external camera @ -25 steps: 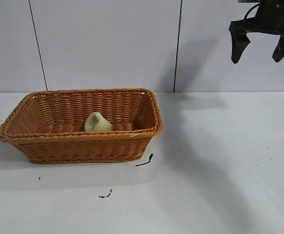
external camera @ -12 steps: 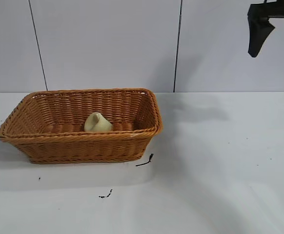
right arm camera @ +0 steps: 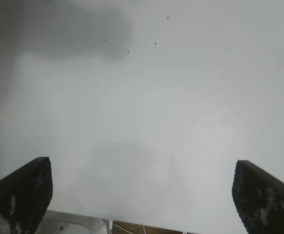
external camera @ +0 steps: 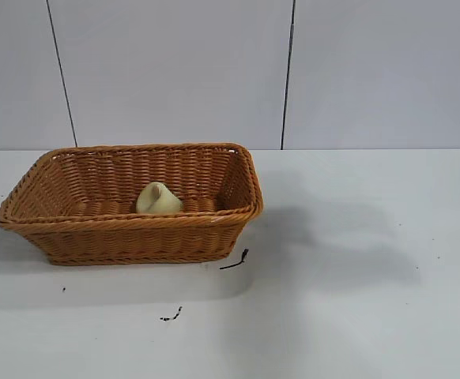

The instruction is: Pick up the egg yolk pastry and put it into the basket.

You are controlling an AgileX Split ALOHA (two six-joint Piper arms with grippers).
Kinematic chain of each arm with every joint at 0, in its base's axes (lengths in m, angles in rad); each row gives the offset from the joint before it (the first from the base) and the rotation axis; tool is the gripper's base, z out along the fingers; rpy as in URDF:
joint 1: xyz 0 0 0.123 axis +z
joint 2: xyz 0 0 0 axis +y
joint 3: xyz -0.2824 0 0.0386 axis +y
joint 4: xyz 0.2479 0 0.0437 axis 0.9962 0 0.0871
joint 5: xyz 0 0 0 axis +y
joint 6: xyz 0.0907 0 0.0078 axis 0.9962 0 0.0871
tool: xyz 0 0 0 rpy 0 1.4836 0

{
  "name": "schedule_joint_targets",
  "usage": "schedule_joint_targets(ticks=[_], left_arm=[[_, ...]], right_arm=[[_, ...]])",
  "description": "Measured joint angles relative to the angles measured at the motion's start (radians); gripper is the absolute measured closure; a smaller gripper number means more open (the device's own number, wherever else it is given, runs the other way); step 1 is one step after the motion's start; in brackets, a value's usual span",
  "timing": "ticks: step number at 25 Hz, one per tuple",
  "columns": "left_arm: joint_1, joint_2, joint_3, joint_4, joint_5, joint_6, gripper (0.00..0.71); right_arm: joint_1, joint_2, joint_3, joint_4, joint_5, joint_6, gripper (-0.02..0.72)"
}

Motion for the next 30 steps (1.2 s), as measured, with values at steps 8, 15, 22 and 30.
schedule_joint_targets(ticks=[8,15,22,30], left_arm=[[0.0,0.0,0.0,0.0,0.0,0.0,0.014],[0.0,0.0,0.0,0.0,0.0,0.0,0.014],[0.0,0.0,0.0,0.0,0.0,0.0,0.014],[0.0,0.0,0.0,0.0,0.0,0.0,0.014]], right_arm=[[0.0,-0.448,0.351,-0.039,-0.11,-0.005,0.01],[0.0,-0.829,0.593,-0.016,-0.159,-0.002,0.01],[0.0,-1.123,0.617,-0.003,-0.187,0.008,0.01],[0.0,-1.273,0.617,-0.003,-0.186,0.008,0.01]])
